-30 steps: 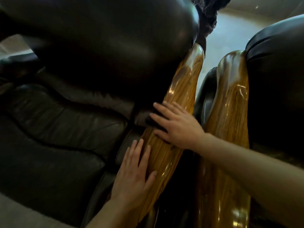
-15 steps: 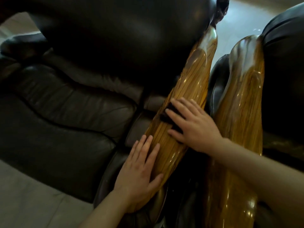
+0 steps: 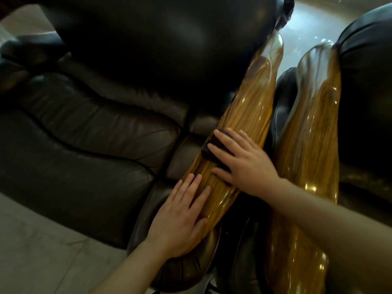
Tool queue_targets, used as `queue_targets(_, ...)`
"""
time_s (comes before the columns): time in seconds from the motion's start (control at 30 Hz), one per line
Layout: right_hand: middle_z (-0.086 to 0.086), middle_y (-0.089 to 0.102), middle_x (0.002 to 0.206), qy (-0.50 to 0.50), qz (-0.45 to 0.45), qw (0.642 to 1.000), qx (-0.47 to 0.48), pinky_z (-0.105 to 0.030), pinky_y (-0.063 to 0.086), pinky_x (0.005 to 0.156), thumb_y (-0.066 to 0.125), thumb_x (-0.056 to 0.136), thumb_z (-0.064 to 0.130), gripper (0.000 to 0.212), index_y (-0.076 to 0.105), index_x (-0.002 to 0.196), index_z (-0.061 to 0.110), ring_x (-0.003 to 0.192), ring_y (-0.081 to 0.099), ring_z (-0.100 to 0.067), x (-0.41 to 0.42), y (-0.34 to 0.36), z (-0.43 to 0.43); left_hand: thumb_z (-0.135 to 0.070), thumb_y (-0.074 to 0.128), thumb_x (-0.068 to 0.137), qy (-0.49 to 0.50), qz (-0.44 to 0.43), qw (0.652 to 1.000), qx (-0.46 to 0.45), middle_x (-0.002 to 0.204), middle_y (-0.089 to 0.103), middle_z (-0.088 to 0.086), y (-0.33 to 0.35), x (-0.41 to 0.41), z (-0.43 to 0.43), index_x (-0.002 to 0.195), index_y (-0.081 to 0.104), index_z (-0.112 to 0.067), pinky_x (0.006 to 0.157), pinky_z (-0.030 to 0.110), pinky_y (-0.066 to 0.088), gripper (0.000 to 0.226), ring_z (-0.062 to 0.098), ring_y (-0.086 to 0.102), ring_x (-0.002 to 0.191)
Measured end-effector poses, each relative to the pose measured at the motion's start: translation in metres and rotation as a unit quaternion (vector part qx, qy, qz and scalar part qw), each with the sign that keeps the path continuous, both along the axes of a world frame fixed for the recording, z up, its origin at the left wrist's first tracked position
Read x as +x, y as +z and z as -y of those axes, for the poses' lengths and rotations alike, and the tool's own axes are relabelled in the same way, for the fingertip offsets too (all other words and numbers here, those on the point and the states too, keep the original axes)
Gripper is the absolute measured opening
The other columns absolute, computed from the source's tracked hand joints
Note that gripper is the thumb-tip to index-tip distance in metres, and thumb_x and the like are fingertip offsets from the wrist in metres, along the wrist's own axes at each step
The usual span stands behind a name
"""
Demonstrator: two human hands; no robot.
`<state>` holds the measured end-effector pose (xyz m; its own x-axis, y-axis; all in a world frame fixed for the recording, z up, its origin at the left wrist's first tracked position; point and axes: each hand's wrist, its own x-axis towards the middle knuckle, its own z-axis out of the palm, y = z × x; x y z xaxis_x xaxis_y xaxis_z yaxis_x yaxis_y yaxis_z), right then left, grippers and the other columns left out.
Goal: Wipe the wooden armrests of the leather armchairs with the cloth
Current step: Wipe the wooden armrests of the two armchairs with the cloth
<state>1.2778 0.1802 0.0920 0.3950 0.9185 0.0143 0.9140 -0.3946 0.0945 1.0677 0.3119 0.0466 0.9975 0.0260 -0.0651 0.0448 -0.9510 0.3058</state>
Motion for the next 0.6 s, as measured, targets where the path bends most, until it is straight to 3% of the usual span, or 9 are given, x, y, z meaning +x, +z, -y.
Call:
queue_targets(0.07,-0.006,0.026,0.164,-0.063,-0.007,0.998,0.022,-0.056,0.022,0.120,0.033,0.098,0.058,0.061,0.037,0.151,0.028,0.152,0.019,-0.032,0.026,0.006,0.000,-0.053,0.039,0.098,-0.007,0.002,1.000,0.004,0.167,0.001,0.006,-0.001,-0.001,-0.001,0.158,0.009,-0.024,0.121,0.042,0.004,0.072,0.022,-0.004,0.153)
queue_targets(0.17,-0.006,0.025,0.165,-0.241,-0.048,0.964,0.097,-0.056,0.020,0.121,0.039,0.100,0.053,0.057,0.038,0.151,0.027,0.153,0.015,-0.034,0.043,0.012,-0.022,-0.050,0.038,0.099,-0.002,0.000,1.000,0.016,0.166,0.007,0.009,-0.001,-0.005,0.002,0.157,0.015,-0.021,0.124,0.045,0.005,0.069,0.023,-0.002,0.153)
queue_targets(0.23,-0.009,0.026,0.164,-0.279,-0.016,0.954,0.107,-0.054,0.018,0.122,0.039,0.101,0.051,0.057,0.039,0.152,0.024,0.153,0.015,-0.035,0.029,0.006,-0.036,-0.048,0.039,0.099,0.003,-0.002,1.000,0.013,0.165,0.012,0.010,0.000,-0.010,0.004,0.156,0.018,-0.020,0.123,0.046,0.009,0.067,0.024,0.002,0.153)
queue_targets(0.47,-0.011,0.017,0.166,-0.145,-0.008,0.988,0.053,-0.055,0.016,0.122,0.039,0.101,0.055,0.066,0.031,0.155,0.018,0.154,0.007,-0.036,-0.061,-0.017,-0.021,-0.042,0.037,0.099,-0.001,-0.018,0.999,-0.028,0.165,0.016,0.001,0.012,-0.031,-0.012,0.151,0.033,-0.024,0.119,0.036,-0.004,0.055,0.014,-0.003,0.152)
queue_targets(0.6,-0.014,0.012,0.167,-0.104,-0.034,0.994,0.028,-0.057,0.013,0.122,0.039,0.102,0.052,0.067,0.027,0.157,0.015,0.154,0.001,-0.038,-0.100,-0.024,-0.025,-0.041,0.035,0.097,0.047,-0.035,0.997,-0.046,0.162,0.025,-0.003,0.013,-0.056,-0.016,0.146,0.043,-0.025,0.117,0.030,0.003,0.052,0.012,0.009,0.150)
